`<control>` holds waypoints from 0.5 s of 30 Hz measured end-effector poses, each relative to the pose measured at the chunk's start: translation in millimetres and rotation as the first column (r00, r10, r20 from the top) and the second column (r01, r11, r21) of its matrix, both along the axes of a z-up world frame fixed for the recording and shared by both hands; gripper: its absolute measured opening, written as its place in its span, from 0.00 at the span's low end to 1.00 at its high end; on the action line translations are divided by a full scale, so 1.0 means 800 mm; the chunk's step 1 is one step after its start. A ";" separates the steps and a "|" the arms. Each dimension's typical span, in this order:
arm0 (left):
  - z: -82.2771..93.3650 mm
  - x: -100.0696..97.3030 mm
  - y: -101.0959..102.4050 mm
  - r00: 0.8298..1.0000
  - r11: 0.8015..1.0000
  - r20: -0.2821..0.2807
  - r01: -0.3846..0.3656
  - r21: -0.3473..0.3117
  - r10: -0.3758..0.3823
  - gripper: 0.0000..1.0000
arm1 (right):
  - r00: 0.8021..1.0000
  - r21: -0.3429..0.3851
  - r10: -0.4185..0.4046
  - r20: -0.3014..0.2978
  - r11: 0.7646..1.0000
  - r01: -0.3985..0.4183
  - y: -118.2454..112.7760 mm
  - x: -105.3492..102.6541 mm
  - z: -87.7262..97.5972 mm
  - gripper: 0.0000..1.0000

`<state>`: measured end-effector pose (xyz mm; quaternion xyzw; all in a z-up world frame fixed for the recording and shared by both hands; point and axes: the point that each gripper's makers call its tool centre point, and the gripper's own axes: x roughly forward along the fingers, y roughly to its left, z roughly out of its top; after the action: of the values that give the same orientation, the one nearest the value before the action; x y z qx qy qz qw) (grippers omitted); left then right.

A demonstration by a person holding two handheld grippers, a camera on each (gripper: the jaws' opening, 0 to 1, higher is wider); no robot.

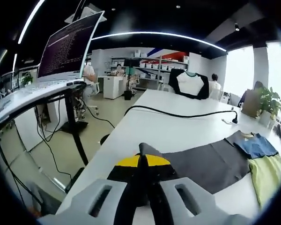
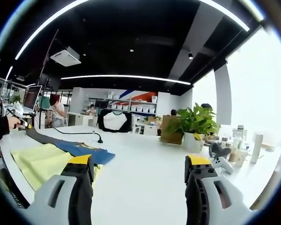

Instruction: Fold the garment on the visible template until the final outline fits inside the template.

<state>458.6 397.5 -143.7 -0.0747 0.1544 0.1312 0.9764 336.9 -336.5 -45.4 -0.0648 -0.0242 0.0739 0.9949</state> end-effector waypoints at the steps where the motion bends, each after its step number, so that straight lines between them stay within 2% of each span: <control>1: 0.006 0.002 -0.004 1.000 1.000 0.011 0.011 0.005 -0.011 0.02 | 1.000 0.001 0.001 -0.001 1.000 -0.001 0.000 0.000 0.000 0.82; 8: 0.044 0.012 -0.039 0.994 0.995 0.068 0.092 -0.033 -0.089 0.02 | 1.000 0.001 -0.007 -0.014 1.000 0.007 -0.003 0.001 -0.005 0.82; 12: 0.065 0.015 -0.064 0.986 0.987 0.109 0.139 -0.081 -0.130 0.02 | 1.000 0.004 -0.005 -0.006 1.000 0.005 -0.003 0.001 -0.004 0.82; 15: 0.079 0.019 -0.080 0.981 0.984 0.117 0.164 -0.074 -0.155 0.02 | 1.000 0.023 0.003 -0.001 1.000 -0.003 -0.003 0.000 -0.002 0.82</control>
<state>473.7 333.1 -80.3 -0.1099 0.1109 0.0417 0.9869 336.8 -339.2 -46.8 -0.0531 -0.0248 0.0754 0.9954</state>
